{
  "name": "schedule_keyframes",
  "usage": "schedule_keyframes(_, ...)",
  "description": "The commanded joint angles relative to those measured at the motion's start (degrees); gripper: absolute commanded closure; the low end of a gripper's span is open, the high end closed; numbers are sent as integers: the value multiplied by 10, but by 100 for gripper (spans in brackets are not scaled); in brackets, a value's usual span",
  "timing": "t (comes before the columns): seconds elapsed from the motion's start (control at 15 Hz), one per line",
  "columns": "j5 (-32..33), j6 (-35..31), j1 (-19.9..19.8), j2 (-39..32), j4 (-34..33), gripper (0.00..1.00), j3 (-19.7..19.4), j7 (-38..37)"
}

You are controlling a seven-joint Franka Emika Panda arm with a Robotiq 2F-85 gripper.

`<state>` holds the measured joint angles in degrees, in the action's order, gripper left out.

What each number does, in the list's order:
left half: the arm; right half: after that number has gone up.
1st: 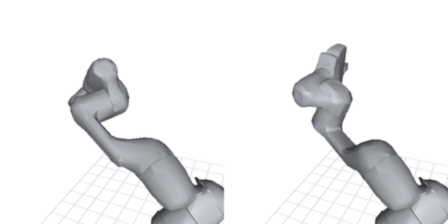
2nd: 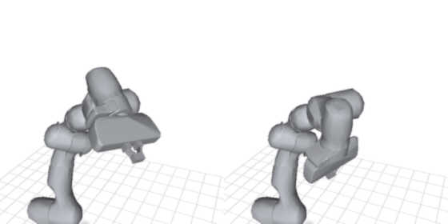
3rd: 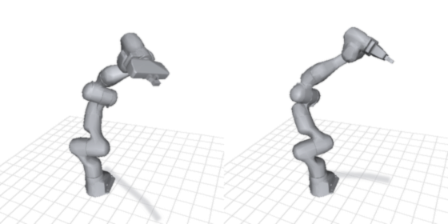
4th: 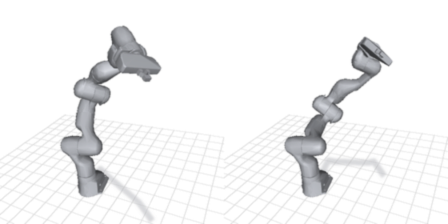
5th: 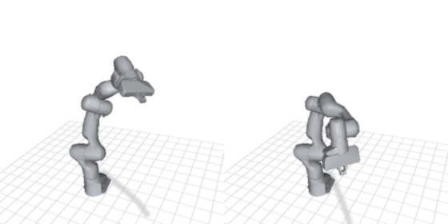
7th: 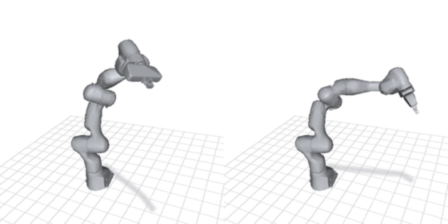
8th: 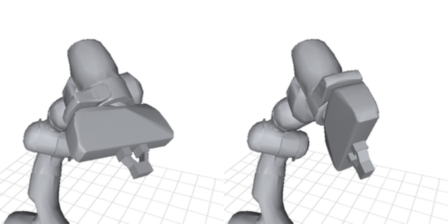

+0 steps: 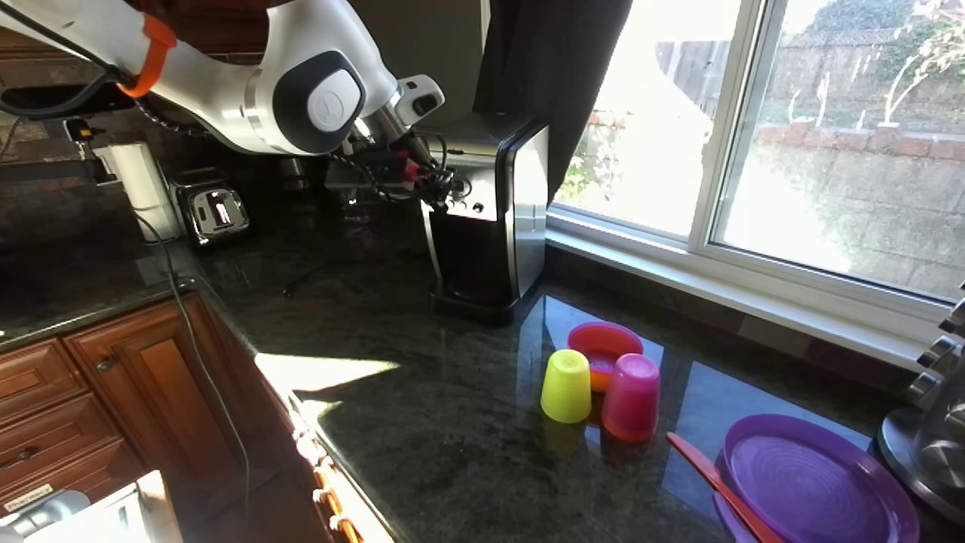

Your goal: Press a button on the coffee maker

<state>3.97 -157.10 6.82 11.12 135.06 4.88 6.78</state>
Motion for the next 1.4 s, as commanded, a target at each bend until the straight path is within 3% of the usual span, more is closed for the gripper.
schedule_keyframes(0.0, -9, -4, 3, -15, -12, 100, 4, -4)
schedule_keyframes(1.33, -25, -20, 2, -41, -37, 100, 6, -18)
